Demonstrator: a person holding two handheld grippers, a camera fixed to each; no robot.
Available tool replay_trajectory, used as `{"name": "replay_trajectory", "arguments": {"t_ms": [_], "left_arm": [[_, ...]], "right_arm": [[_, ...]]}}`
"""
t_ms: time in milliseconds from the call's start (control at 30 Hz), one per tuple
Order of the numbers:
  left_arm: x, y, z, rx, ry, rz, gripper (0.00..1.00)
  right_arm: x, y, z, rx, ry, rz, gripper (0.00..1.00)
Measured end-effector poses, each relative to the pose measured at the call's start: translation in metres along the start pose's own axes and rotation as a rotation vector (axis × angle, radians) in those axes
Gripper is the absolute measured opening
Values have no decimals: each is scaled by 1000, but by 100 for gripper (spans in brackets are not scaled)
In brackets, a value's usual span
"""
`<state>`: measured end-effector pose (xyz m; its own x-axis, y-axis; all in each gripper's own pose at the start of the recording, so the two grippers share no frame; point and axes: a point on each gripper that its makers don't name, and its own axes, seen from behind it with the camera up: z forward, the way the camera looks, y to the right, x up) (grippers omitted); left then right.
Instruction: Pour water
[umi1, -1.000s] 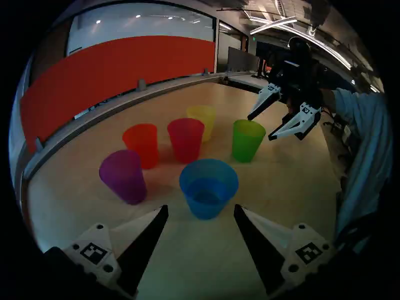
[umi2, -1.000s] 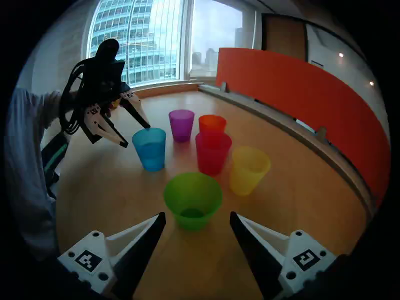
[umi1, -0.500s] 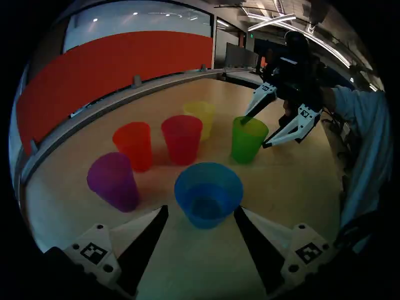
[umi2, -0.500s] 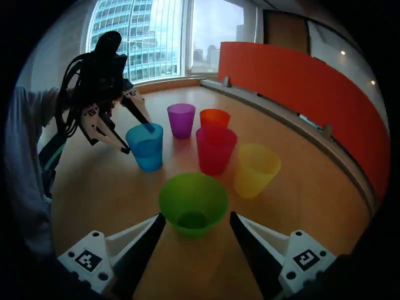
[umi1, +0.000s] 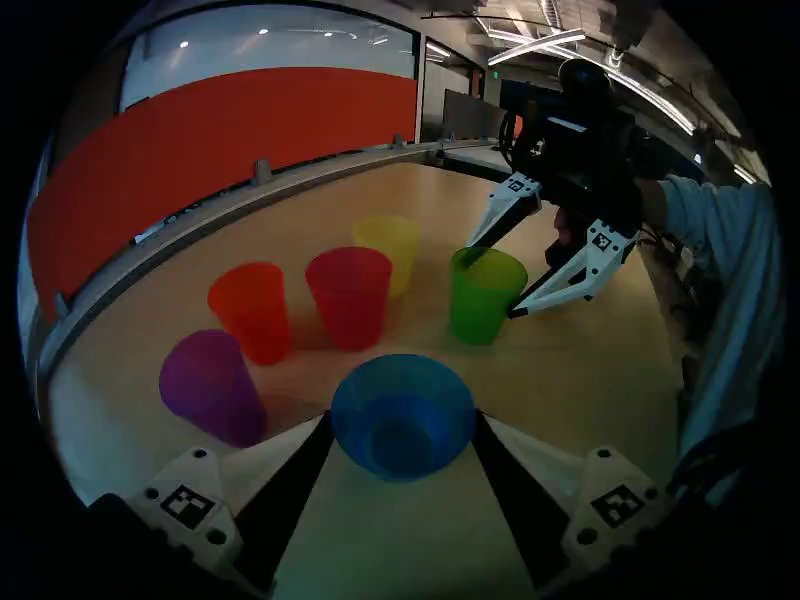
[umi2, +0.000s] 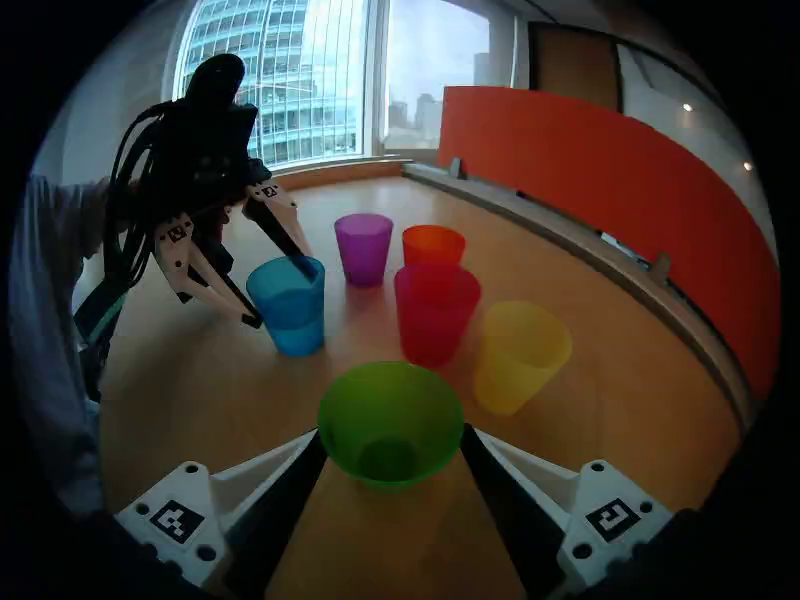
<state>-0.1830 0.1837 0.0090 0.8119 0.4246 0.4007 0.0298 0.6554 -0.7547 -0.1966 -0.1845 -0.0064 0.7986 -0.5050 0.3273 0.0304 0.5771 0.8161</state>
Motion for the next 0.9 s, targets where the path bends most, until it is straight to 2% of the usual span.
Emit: {"name": "replay_trajectory", "arguments": {"t_ms": [300, 433, 800, 900], "left_arm": [[0, 1, 2, 4, -1, -1, 98], [0, -1, 3, 14, -6, -6, 87], [0, -1, 4, 18, -16, 0, 87], [0, -2, 4, 17, -17, -1, 87]], "right_arm": [[2, 2, 1, -1, 3, -4, 100], [2, 2, 1, -3, 6, -3, 100], [2, 2, 4, -7, 7, -1, 100], [3, 2, 5, -9, 11, 4, 95]]}}
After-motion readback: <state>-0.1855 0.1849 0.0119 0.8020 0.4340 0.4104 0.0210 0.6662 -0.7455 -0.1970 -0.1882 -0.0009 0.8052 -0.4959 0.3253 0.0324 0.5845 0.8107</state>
